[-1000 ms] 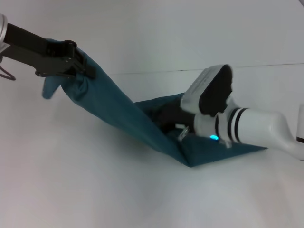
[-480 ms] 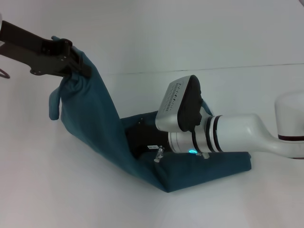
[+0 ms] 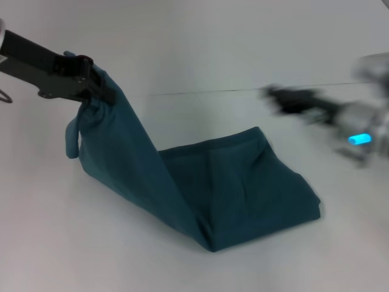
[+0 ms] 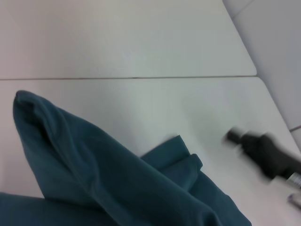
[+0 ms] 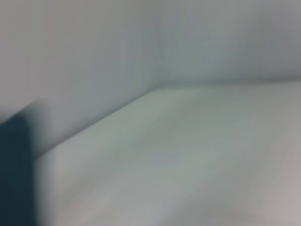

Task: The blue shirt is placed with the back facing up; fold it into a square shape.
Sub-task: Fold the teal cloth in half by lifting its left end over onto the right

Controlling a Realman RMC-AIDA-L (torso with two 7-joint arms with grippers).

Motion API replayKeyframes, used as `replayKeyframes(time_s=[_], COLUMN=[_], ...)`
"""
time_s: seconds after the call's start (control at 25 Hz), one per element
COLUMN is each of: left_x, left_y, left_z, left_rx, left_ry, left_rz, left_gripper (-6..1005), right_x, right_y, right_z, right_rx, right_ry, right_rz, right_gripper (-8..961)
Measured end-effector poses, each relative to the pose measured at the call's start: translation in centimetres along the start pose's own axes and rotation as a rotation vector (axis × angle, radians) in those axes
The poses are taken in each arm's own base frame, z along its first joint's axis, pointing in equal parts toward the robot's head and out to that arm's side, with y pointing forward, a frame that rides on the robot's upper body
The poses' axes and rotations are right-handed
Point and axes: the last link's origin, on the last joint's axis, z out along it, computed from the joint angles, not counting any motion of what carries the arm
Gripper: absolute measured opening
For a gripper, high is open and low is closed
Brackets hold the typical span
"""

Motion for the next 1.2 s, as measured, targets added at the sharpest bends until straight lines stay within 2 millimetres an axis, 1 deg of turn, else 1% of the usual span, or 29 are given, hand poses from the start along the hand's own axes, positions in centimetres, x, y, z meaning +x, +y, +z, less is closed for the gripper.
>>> replayKeyframes(time_s=[0.04, 0.12, 0.2, 0.36, 0.56, 0.64, 0.68, 0.72, 0.84, 1.04, 1.12, 1.16, 1.2], left_x=[0.1, 0.2, 0.5, 1.1, 2.0, 2.2, 2.2, 2.3, 2.2, 1.2, 0.6, 0.4, -0.5], left_y=[0.1, 0.5, 1.2, 2.9, 5.5, 6.9, 6.9, 8.2, 9.8, 12.2, 12.8, 12.9, 13.0], left_z=[0.1, 0.4, 1.0, 2.3, 4.1, 4.9, 4.9, 6.0, 7.5, 11.0, 12.6, 13.1, 15.4], left_rx=[0.002, 0.005, 0.006, 0.009, -0.004, -0.016, -0.016, -0.03, -0.056, -0.115, -0.13, -0.133, -0.13], left_ry=[-0.004, -0.013, -0.036, -0.079, -0.116, -0.128, -0.128, -0.132, -0.13, -0.114, -0.106, -0.106, -0.116], left_rz=[0.006, 0.021, 0.043, 0.089, 0.145, 0.166, 0.166, 0.182, 0.199, 0.212, 0.211, 0.209, 0.2], left_gripper=[82, 83, 83, 84, 85, 85, 86, 86, 87, 88, 88, 88, 88], right_x=[-0.5, -0.8, -0.6, 0.6, 2.4, 2.9, 3.1, 3.3, 3.5, 3.4, 3.4, 3.4, 3.3], right_y=[-2.2, -5.3, -7.8, -10.5, -11.9, -12.4, -12.5, -12.7, -13.0, -13.2, -13.2, -13.2, -13.2], right_z=[-2.0, -5.2, -8.6, -14.0, -18.9, -20.4, -21.1, -21.6, -22.9, -23.7, -23.7, -23.6, -23.5], right_rx=[0.071, 0.161, 0.229, 0.314, 0.386, 0.417, 0.431, 0.442, 0.464, 0.474, 0.475, 0.473, 0.47], right_ry=[-0.042, -0.093, -0.129, -0.179, -0.195, -0.196, -0.199, -0.203, -0.219, -0.232, -0.232, -0.233, -0.234], right_rz=[0.053, 0.119, 0.174, 0.231, 0.246, 0.253, 0.256, 0.259, 0.266, 0.267, 0.267, 0.266, 0.266], right_gripper=[-1, -2, -2, -2, -2, -2, -2, -2, -2, -1, -1, -1, -1])
